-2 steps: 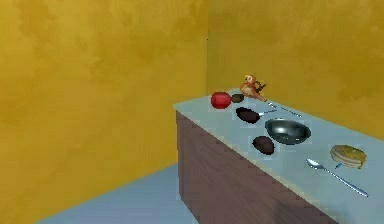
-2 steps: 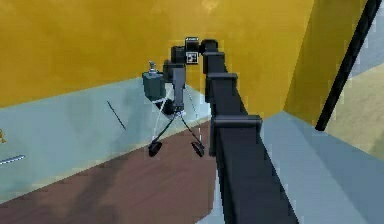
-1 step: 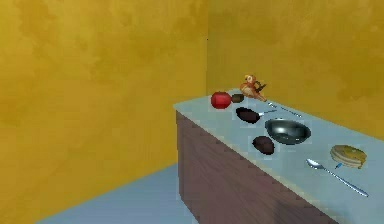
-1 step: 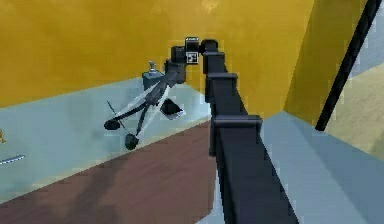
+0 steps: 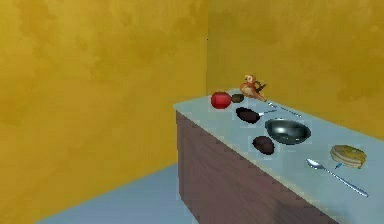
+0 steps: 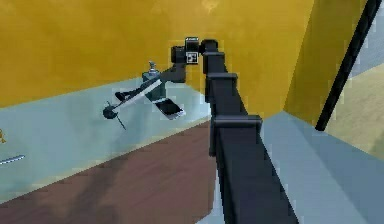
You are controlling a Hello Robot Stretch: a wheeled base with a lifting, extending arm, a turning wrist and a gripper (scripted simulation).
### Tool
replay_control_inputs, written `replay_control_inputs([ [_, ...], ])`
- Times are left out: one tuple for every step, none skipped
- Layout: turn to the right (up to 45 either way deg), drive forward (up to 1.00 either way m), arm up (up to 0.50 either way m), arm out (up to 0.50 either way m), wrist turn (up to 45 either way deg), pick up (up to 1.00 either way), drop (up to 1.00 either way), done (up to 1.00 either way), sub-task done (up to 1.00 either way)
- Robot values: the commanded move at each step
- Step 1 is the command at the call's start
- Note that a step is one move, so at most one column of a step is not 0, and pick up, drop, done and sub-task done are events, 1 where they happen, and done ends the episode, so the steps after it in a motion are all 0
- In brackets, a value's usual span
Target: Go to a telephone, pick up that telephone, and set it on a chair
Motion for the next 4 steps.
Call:
replay_control_inputs([
  [0.0, 0.00, 0.00, 0.00, 45.0, 0.00, 0.00, 0.00, 0.00],
  [0.0, 0.00, 0.00, 0.00, 24.0, 0.00, 0.00, 0.00, 0.00],
  [0.0, 0.00, -0.16, 0.00, 0.0, 0.00, 0.00, 0.00, 0.00],
  [0.0, 0.00, 0.00, 0.00, 0.0, 1.00, 0.00, 0.00, 0.00],
])
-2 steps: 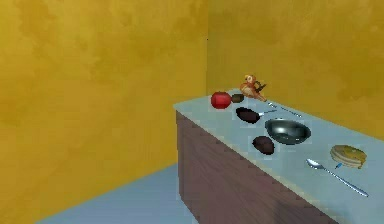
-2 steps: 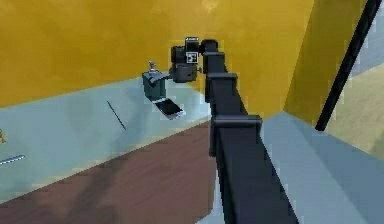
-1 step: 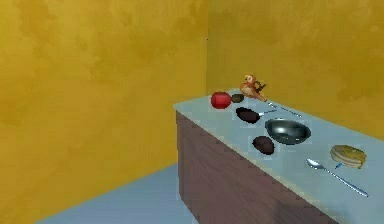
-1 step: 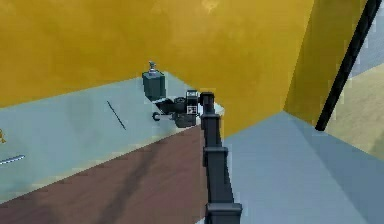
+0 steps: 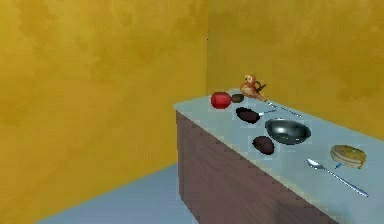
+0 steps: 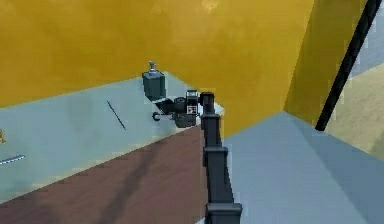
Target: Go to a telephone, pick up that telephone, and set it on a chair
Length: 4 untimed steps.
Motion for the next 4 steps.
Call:
replay_control_inputs([
  [0.0, 0.00, 0.10, 0.00, 0.0, 0.00, 0.00, 0.00, 0.00],
  [0.0, 0.00, 0.06, 0.00, 0.0, 0.00, 0.00, 0.00, 0.00],
  [0.0, 0.00, 0.00, 0.00, -45.0, 0.00, 0.00, 0.00, 0.00],
  [0.0, 0.00, 0.00, 0.00, -45.0, 0.00, 0.00, 0.00, 0.00],
])
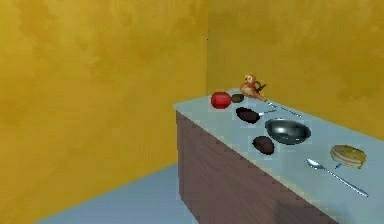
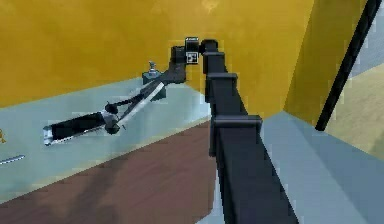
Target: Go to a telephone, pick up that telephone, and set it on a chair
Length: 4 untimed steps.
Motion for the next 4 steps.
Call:
replay_control_inputs([
  [0.0, 0.00, 0.00, 0.00, -18.0, 0.00, 0.00, 0.00, 0.00],
  [0.0, 0.00, 0.00, -0.44, 0.0, 0.00, 0.00, 0.00, 0.00],
  [-45.0, 0.00, 0.00, 0.00, 0.0, 0.00, 0.00, 0.00, 0.00],
  [-45.0, 0.00, 0.00, 0.00, 0.0, 0.00, 0.00, 0.00, 0.00],
])
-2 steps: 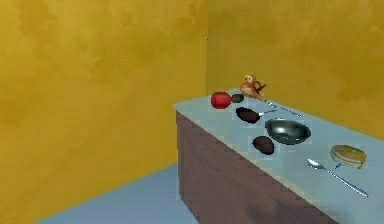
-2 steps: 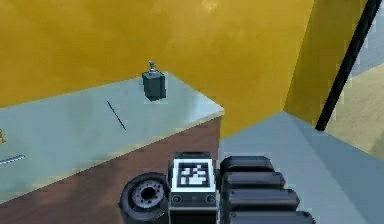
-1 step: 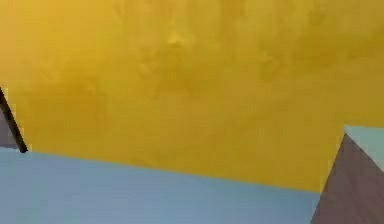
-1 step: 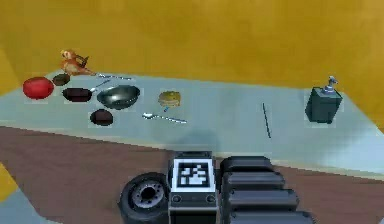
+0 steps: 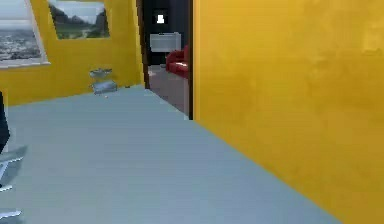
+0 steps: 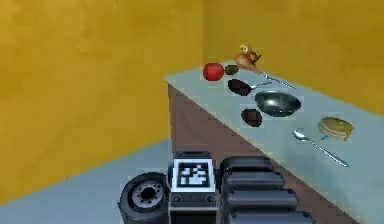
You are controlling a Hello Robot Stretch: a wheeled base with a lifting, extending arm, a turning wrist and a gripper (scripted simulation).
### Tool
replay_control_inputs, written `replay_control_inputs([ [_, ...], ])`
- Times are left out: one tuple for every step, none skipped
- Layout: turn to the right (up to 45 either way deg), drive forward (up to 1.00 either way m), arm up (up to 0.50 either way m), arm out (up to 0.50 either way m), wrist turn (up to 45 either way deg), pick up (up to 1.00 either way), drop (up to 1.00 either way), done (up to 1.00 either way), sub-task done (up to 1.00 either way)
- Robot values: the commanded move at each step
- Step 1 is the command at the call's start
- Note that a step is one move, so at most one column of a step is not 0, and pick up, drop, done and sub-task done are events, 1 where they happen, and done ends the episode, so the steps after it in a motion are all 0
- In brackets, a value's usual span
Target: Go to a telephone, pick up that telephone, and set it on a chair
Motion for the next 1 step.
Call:
replay_control_inputs([
  [-45.0, 0.00, 0.00, 0.00, 0.0, 0.00, 0.00, 0.00, 0.00],
])
